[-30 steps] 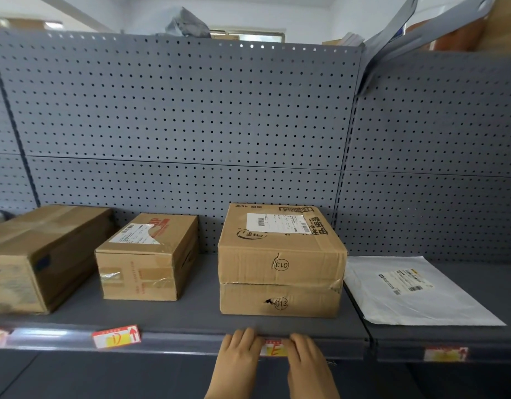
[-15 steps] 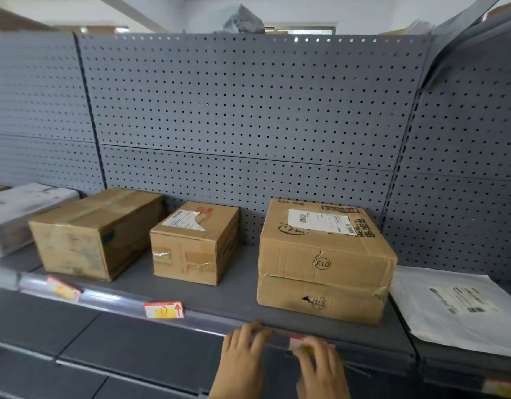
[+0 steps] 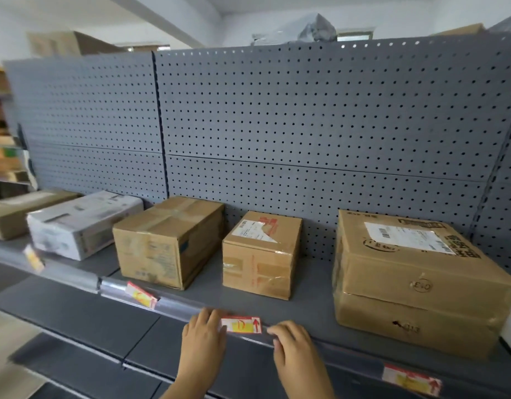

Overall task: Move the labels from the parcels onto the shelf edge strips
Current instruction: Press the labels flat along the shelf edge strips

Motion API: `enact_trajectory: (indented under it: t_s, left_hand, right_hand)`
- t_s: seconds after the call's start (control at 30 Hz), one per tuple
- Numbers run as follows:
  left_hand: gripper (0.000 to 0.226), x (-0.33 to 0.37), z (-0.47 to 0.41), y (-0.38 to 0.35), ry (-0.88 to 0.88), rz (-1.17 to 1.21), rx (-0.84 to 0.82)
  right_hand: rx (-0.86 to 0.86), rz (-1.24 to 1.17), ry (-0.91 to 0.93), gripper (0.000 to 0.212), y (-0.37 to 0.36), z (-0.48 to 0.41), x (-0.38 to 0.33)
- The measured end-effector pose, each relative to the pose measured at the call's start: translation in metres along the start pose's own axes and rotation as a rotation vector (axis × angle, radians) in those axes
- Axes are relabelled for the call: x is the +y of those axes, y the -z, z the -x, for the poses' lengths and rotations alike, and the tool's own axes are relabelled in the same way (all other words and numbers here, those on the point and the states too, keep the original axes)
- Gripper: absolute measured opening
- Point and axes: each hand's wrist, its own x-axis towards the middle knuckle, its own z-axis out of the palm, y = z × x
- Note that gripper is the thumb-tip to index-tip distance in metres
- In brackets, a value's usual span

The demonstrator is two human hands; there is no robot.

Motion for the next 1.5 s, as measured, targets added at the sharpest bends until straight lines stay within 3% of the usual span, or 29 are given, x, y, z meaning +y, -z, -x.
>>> enact_trajectory:
  t_s: [0.1, 0.27, 0.43, 0.5, 0.63, 0.77, 0.9, 1.1, 1.5]
  left_hand:
    - [0.034, -0.022, -0.015, 0.004, -0.108, 0.011, -0.057]
    - [0.028, -0.035, -0.028, 0.001, -0.265, 0.038, -0.151]
    - [0.025, -0.033, -0.037, -0.002, -0.313, -0.008, -0.168]
    - [0.021, -0.032, -0.038, 0.003, -0.324, 0.006, -0.221]
    - [0.028, -0.036, -0.035, 0.001, -0.335, 0.055, -0.286]
    - [0.025, -0.034, -0.033, 0.002, -0.351, 0.057, -0.191]
    - [0.038, -0.035, -0.032, 0.000, -0.325, 0.086, -0.217]
    - [0.061, -0.039, -0.026, -0.004, -0.423, 0.000, -0.221]
    - [0.059, -0.045, -0.023, 0.002, -0.392, 0.070, -0.222]
  right_hand:
    - [-0.102, 0.034, -0.146, 0.036, -0.016, -0.015, -0.022]
    - [-0.157, 0.090, -0.305, 0.028, -0.036, -0.024, -0.038]
    - [-0.174, 0.189, -0.351, 0.005, -0.035, -0.025, -0.044]
    - [-0.203, 0.232, -0.369, 0.011, -0.038, -0.024, -0.042]
    - [-0.277, 0.341, -0.346, 0.034, -0.041, -0.021, -0.040]
    - [-0.271, 0.373, -0.322, 0.042, -0.039, -0.021, -0.044]
    - [-0.246, 0.386, -0.285, 0.043, -0.037, -0.018, -0.042]
    - [-0.252, 0.379, -0.236, 0.061, -0.043, -0.006, -0.036]
    - [-0.159, 0.387, -0.095, 0.056, -0.051, -0.005, -0.041]
